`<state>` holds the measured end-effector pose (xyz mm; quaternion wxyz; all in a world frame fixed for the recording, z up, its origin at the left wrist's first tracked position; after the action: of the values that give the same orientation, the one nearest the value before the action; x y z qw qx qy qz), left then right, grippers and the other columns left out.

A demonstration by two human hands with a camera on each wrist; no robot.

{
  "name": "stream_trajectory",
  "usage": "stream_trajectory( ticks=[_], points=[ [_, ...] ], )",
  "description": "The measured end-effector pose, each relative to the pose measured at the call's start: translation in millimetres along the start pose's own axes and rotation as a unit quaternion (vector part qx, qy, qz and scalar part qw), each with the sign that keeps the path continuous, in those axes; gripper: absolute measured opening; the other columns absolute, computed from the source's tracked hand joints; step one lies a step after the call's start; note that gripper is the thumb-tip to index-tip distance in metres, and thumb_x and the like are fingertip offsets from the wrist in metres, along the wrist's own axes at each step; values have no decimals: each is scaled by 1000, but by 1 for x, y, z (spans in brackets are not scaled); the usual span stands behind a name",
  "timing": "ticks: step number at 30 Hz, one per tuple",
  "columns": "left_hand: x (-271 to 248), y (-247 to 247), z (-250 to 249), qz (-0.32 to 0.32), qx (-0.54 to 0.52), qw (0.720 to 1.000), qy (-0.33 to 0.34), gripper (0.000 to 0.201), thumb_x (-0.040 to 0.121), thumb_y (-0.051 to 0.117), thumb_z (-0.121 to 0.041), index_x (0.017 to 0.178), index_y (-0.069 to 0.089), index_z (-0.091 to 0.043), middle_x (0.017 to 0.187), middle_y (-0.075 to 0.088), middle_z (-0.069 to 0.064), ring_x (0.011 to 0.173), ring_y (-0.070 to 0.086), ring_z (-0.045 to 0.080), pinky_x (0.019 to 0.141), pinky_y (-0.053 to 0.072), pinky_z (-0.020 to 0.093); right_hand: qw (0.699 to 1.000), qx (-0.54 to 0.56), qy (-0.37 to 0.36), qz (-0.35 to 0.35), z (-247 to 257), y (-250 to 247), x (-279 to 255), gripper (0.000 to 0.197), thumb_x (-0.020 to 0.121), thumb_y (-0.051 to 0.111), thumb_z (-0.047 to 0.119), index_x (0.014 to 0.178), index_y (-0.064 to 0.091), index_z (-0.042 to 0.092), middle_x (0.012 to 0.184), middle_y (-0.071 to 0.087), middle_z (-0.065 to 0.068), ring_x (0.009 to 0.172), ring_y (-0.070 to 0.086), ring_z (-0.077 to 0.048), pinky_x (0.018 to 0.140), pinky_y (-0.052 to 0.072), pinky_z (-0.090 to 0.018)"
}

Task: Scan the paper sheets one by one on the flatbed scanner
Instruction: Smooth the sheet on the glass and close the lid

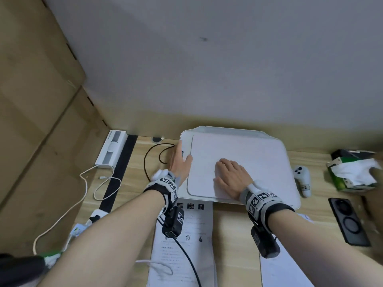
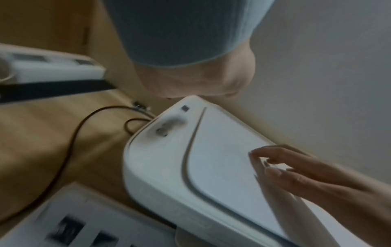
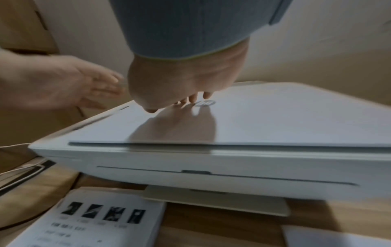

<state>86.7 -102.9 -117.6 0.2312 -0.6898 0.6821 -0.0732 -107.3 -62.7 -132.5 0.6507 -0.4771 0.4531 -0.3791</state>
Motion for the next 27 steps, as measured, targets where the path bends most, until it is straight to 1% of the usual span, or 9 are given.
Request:
stream_trajectory(
  ticks=[2,7,9,11,15,17,21,25,27],
  points=[
    [0,25,-18,113,149,979,81,63,96,49,-25,154,25,-20,159,26,1,148,21,21,119,21,39,999,-6,31,-3,-17,-9,-21,55,92,28,51,134,44,18,140,42,-3,123,42,-28,96,40,-40],
    [-32,85,-2,341,479,780,214,90,86,57,-53,157,7,-29,164,-9,-1,151,-8,20,120,1,52,990,28,138,10,-58,-5,-70,33,98,46,35,123,49,15,124,45,-6,115,45,-29,85,48,-43],
    [-40,90,2,338,512,752,243,90,84,58,-55,156,11,-28,165,-6,2,152,-4,22,119,6,53,983,63,175,6,-71,-4,-89,31,100,43,36,122,51,15,121,47,-7,113,49,-29,87,48,-44],
    [-48,92,-5,312,545,715,307,77,83,56,-55,148,30,-23,160,18,6,147,17,25,114,23,54,976,85,201,6,-79,-1,-108,32,102,40,38,123,52,16,122,51,-7,111,52,-29,88,48,-42],
    [-72,96,-34,253,540,627,501,32,79,53,-42,102,52,-20,112,53,-2,107,50,25,80,42,39,970,103,222,1,-81,-10,-121,35,103,37,43,126,48,20,121,62,-5,103,61,-31,83,47,-37],
    [-73,88,-48,242,523,624,528,36,76,45,-45,101,55,-21,107,59,-4,99,56,23,75,45,37,969,97,228,-18,-80,-24,-125,33,103,35,45,123,47,22,111,67,-6,93,63,-33,78,48,-38],
    [-47,43,-90,168,493,676,521,63,83,28,-70,106,62,-22,100,67,-5,91,61,22,74,47,33,969,52,221,-96,-78,-83,-113,26,101,30,43,99,49,25,96,68,-4,81,60,-32,71,42,-38],
    [-22,7,-143,74,437,752,488,88,82,5,-84,92,69,-25,86,69,-8,81,65,19,62,49,29,951,17,223,-215,-85,-159,-91,24,100,36,36,94,54,22,92,67,-4,76,58,-34,64,36,-34],
    [-3,-5,-157,33,407,814,414,83,81,12,-87,90,70,-28,81,69,-10,77,65,16,63,51,30,940,28,213,-264,-90,-185,-78,23,100,41,32,94,57,17,96,65,-7,82,61,-35,63,35,-34]
  ],
)
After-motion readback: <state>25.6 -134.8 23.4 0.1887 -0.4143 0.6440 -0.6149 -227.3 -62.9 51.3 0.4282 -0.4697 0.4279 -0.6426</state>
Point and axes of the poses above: each hand's wrist, its own x-axis towards the middle knuckle, its own y-axis out of the palm, z = x × y, the point moved 7 cm from there along x, towards the middle knuckle
